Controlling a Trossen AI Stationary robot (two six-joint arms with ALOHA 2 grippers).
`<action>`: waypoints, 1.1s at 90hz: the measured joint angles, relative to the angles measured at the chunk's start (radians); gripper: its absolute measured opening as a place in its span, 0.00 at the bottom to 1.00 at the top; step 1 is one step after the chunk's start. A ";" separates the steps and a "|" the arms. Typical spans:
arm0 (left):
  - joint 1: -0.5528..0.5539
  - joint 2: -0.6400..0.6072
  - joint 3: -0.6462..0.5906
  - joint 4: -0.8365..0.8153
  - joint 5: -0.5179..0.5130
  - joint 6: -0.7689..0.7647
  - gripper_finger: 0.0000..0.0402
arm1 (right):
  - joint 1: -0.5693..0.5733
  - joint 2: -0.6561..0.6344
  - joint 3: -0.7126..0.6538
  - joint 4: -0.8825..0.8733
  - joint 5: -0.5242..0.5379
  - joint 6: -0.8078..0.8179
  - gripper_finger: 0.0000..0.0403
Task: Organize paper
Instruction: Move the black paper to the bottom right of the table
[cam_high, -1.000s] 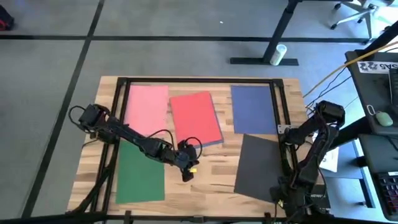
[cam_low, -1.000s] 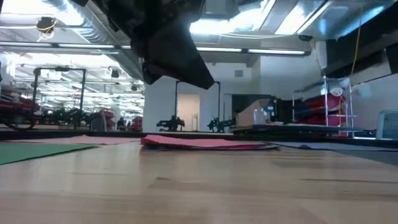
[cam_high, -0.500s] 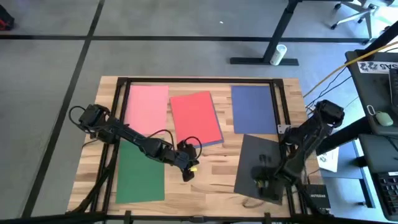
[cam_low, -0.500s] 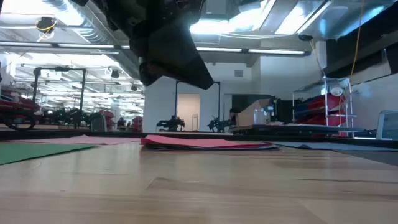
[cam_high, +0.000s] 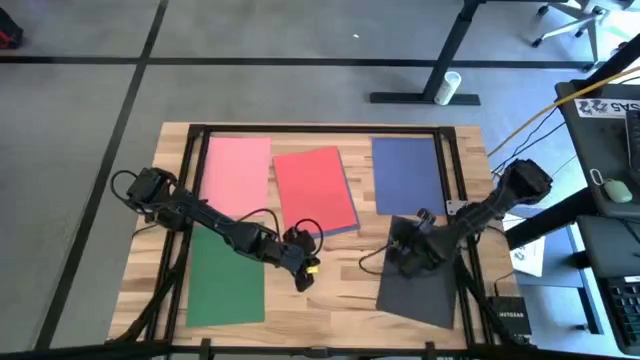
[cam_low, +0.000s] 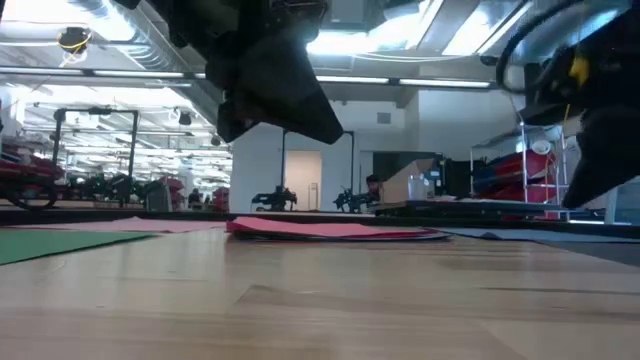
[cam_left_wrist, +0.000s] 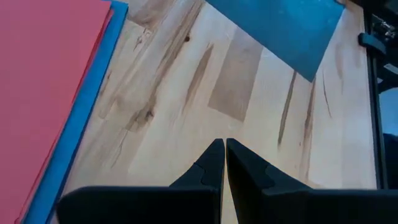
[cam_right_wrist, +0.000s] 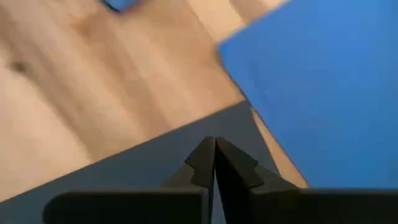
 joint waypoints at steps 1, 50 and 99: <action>0.000 0.000 0.000 0.000 0.000 0.000 0.00 | -0.005 0.000 -0.006 0.007 -0.003 0.000 0.00; 0.000 0.000 0.000 -0.001 0.000 0.007 0.00 | -0.068 -0.002 -0.120 0.366 -0.076 -0.191 0.00; 0.000 0.000 0.000 -0.004 0.000 0.008 0.00 | -0.068 -0.002 -0.120 0.452 -0.129 -0.335 0.00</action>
